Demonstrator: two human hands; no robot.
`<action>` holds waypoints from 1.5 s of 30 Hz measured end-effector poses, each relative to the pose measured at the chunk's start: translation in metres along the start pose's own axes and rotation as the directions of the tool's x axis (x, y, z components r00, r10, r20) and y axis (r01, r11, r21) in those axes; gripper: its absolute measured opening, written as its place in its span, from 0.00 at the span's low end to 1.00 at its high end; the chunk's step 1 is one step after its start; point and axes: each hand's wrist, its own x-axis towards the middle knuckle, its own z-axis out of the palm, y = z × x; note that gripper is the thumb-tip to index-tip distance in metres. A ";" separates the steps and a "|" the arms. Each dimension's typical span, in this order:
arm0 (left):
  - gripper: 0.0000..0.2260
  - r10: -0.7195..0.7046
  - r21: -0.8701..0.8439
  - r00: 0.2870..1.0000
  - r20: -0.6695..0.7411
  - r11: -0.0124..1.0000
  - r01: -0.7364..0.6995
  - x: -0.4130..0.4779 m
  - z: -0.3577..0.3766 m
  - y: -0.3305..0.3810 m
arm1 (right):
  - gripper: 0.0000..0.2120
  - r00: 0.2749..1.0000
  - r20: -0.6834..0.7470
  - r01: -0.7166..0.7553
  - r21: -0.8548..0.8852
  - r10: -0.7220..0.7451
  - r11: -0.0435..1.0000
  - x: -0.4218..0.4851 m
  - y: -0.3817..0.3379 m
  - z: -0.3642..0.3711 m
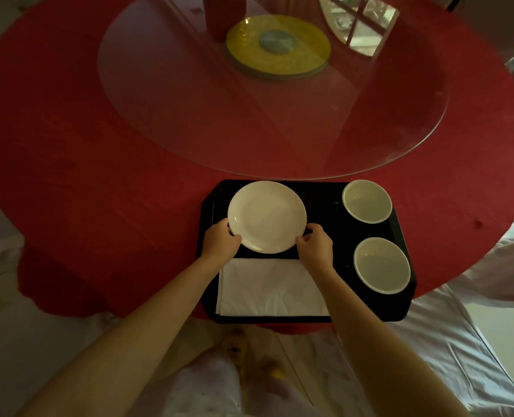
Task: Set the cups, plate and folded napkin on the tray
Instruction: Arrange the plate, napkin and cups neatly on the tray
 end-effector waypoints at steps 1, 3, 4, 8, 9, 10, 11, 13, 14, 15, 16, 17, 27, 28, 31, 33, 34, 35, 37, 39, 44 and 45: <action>0.09 0.016 0.028 1.000 -0.015 0.999 -0.016 -0.003 -0.001 0.001 | 0.17 1.000 -0.003 0.008 -0.003 -0.008 1.000 -0.003 -0.001 -0.002; 0.13 0.099 0.156 0.993 -0.058 0.984 -0.089 -0.016 -0.003 0.002 | 0.14 0.994 -0.050 0.090 -0.065 -0.094 0.994 -0.014 -0.002 -0.006; 0.16 0.175 0.241 0.982 -0.064 0.958 -0.155 -0.024 -0.004 0.001 | 0.11 0.981 -0.079 0.167 -0.134 -0.178 0.977 -0.023 0.000 -0.008; 0.15 0.487 0.542 0.868 0.093 0.707 -0.454 -0.075 0.006 -0.014 | 0.09 0.883 0.045 0.433 -0.467 -0.468 0.771 -0.065 0.022 -0.010; 0.14 0.540 0.592 0.833 0.119 0.635 -0.496 -0.084 0.010 -0.023 | 0.10 0.868 0.123 0.468 -0.525 -0.481 0.711 -0.073 0.029 -0.008; 0.14 0.565 0.646 0.813 0.139 0.570 -0.507 -0.089 0.015 -0.032 | 0.10 0.862 0.184 0.488 -0.553 -0.472 0.676 -0.078 0.035 -0.007; 0.16 0.541 0.678 0.822 0.180 0.537 -0.502 -0.094 0.018 -0.040 | 0.11 0.861 0.223 0.497 -0.559 -0.457 0.663 -0.081 0.041 -0.007; 0.19 0.458 0.698 0.854 0.246 0.529 -0.484 -0.099 0.022 -0.053 | 0.12 0.857 0.264 0.511 -0.548 -0.443 0.662 -0.083 0.049 -0.007; 0.20 0.452 0.713 0.859 0.241 0.518 -0.473 -0.100 0.023 -0.058 | 0.14 0.852 0.282 0.521 -0.537 -0.442 0.664 -0.083 0.053 -0.007; 0.20 0.438 0.739 0.868 0.234 0.500 -0.452 -0.101 0.023 -0.062 | 0.16 0.847 0.305 0.531 -0.523 -0.435 0.667 -0.084 0.056 -0.007; 0.20 0.421 0.770 0.880 0.219 0.480 -0.421 -0.101 0.023 -0.064 | 0.19 0.842 0.336 0.539 -0.507 -0.422 0.672 -0.084 0.059 -0.007; 0.21 0.381 0.782 0.898 0.219 0.482 -0.396 -0.101 0.024 -0.066 | 0.22 0.834 0.371 0.550 -0.492 -0.409 0.675 -0.085 0.061 -0.007; 0.22 0.328 0.774 0.913 0.244 0.501 -0.387 -0.090 0.028 -0.076 | 0.25 0.810 0.369 0.583 -0.422 -0.456 0.694 -0.083 0.072 -0.003; 0.23 0.326 0.773 0.913 0.244 0.503 -0.387 -0.091 0.028 -0.077 | 0.25 0.813 0.362 0.579 -0.412 -0.457 0.703 -0.083 0.074 -0.003; 0.23 0.317 0.769 0.917 0.242 0.513 -0.381 -0.091 0.027 -0.078 | 0.25 0.820 0.345 0.567 -0.388 -0.456 0.727 -0.083 0.075 -0.005; 0.23 0.312 0.766 0.919 0.239 0.522 -0.376 -0.089 0.027 -0.077 | 0.25 0.822 0.333 0.565 -0.383 -0.462 0.731 -0.082 0.076 -0.005; 0.23 0.304 0.766 0.921 0.243 0.522 -0.375 -0.089 0.026 -0.077 | 0.25 0.821 0.331 0.568 -0.382 -0.465 0.729 -0.082 0.076 -0.005; 0.23 0.296 0.770 0.922 0.250 0.516 -0.375 -0.088 0.026 -0.076 | 0.24 0.820 0.331 0.569 -0.383 -0.467 0.727 -0.083 0.077 -0.006; 0.24 0.284 0.774 0.921 0.266 0.507 -0.380 -0.089 0.026 -0.074 | 0.25 0.817 0.339 0.573 -0.381 -0.466 0.726 -0.082 0.079 -0.007; 0.24 0.282 0.763 0.922 0.266 0.523 -0.380 -0.090 0.025 -0.073 | 0.25 0.810 0.358 0.581 -0.379 -0.464 0.720 -0.081 0.082 -0.010; 0.24 0.291 0.757 0.914 0.283 0.517 -0.399 -0.093 0.020 -0.071 | 0.25 0.802 0.382 0.587 -0.369 -0.458 0.720 -0.080 0.086 -0.013; 0.24 0.290 0.758 0.914 0.283 0.516 -0.398 -0.094 0.020 -0.071 | 0.25 0.801 0.385 0.588 -0.369 -0.458 0.720 -0.081 0.086 -0.013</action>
